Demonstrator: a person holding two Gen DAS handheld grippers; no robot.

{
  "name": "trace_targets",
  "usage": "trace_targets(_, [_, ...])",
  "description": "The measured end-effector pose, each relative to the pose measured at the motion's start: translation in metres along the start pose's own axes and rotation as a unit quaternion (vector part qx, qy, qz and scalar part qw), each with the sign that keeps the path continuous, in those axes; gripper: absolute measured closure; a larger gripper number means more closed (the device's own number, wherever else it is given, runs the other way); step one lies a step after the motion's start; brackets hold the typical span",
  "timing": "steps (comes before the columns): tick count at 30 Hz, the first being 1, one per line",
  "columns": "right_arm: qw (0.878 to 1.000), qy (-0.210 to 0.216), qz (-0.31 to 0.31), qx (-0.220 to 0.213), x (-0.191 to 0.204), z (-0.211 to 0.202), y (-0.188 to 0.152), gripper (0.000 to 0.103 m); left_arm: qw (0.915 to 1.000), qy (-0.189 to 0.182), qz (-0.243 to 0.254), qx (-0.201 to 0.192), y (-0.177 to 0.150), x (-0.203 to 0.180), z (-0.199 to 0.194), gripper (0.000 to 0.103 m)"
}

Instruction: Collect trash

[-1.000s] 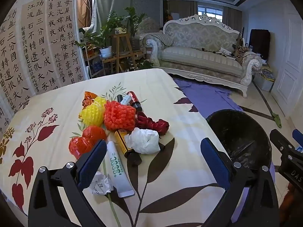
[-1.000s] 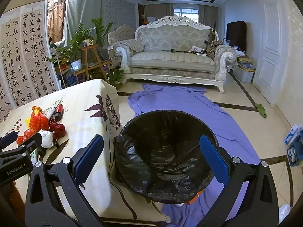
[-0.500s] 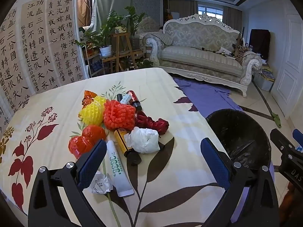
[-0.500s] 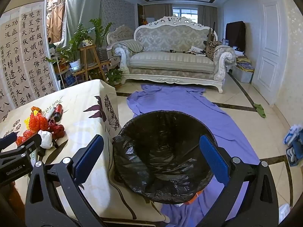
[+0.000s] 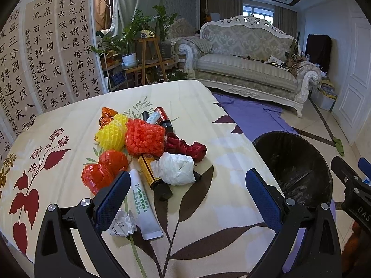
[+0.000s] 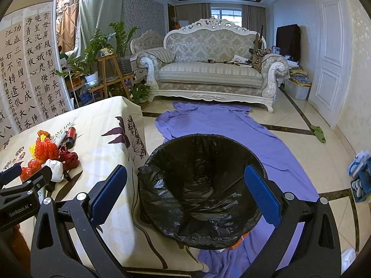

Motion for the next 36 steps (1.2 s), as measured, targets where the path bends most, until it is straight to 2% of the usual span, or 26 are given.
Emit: trace_targets(36, [1.0,-0.003,-0.006,0.011,0.009,0.011,-0.009,0.004,1.0,0.002,-0.002,0.005,-0.006,0.006,0.007,0.006])
Point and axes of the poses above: each gripper's, at about its wrist camera, not at the fingertips, and z roughly the way its jaws point, x to its left, y to its top, the point moved 9 cm from there along z, roughly the way its jaws point, and after that the axes turned 7 degrees about x, right-handed, at the moved point
